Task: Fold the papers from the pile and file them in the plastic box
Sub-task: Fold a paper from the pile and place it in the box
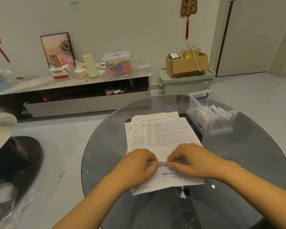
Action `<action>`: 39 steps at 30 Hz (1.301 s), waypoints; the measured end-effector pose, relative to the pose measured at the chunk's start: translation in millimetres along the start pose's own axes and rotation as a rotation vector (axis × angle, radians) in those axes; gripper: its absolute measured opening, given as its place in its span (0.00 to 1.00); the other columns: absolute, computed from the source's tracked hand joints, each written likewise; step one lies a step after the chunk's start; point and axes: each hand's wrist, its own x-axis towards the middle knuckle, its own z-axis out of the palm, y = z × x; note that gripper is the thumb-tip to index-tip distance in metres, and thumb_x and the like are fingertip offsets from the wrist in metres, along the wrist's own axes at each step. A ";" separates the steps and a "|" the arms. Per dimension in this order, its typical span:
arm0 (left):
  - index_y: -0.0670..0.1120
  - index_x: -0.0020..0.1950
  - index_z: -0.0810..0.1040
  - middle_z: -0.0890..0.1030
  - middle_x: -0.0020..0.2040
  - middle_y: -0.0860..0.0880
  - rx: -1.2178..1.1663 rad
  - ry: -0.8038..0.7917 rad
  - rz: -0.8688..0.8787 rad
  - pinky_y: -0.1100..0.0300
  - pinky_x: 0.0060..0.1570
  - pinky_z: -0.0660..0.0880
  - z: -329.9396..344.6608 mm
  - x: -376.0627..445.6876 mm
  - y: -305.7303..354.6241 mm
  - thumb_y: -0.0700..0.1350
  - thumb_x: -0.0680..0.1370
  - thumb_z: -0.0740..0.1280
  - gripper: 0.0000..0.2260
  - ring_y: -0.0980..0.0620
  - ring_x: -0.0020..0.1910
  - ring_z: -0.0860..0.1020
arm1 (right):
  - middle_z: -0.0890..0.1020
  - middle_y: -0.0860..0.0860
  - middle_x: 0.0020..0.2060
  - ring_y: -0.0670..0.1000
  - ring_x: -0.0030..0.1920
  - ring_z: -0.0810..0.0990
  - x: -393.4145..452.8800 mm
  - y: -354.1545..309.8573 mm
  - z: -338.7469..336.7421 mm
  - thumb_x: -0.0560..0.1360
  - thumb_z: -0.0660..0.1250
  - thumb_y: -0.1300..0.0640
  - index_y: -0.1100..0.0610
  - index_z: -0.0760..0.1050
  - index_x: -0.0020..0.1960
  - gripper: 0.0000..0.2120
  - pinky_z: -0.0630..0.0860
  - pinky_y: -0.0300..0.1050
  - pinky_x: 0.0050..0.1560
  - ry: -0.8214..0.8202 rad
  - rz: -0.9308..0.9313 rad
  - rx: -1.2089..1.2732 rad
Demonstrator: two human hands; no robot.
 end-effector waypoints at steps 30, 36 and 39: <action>0.49 0.53 0.80 0.79 0.49 0.54 0.171 0.128 0.088 0.62 0.50 0.70 5.3 27.4 -5.6 0.50 0.79 0.60 0.11 0.55 0.49 0.75 | 0.81 0.43 0.49 0.46 0.50 0.73 27.7 12.7 16.4 0.78 0.59 0.49 0.50 0.79 0.54 0.12 0.65 0.38 0.51 0.228 -0.067 -0.173; 0.48 0.51 0.80 0.79 0.49 0.54 0.085 0.122 -0.004 0.64 0.46 0.71 3.0 29.9 -4.6 0.47 0.79 0.60 0.10 0.56 0.47 0.75 | 0.81 0.45 0.46 0.46 0.48 0.74 30.6 13.5 20.2 0.77 0.60 0.51 0.51 0.79 0.51 0.10 0.70 0.40 0.50 0.256 -0.003 -0.102; 0.47 0.49 0.81 0.80 0.48 0.53 0.035 0.118 -0.062 0.66 0.44 0.71 1.6 31.7 -5.1 0.46 0.79 0.61 0.09 0.56 0.46 0.76 | 0.80 0.44 0.44 0.44 0.47 0.72 32.2 14.1 19.5 0.77 0.62 0.50 0.50 0.79 0.50 0.08 0.72 0.41 0.50 0.263 0.072 -0.016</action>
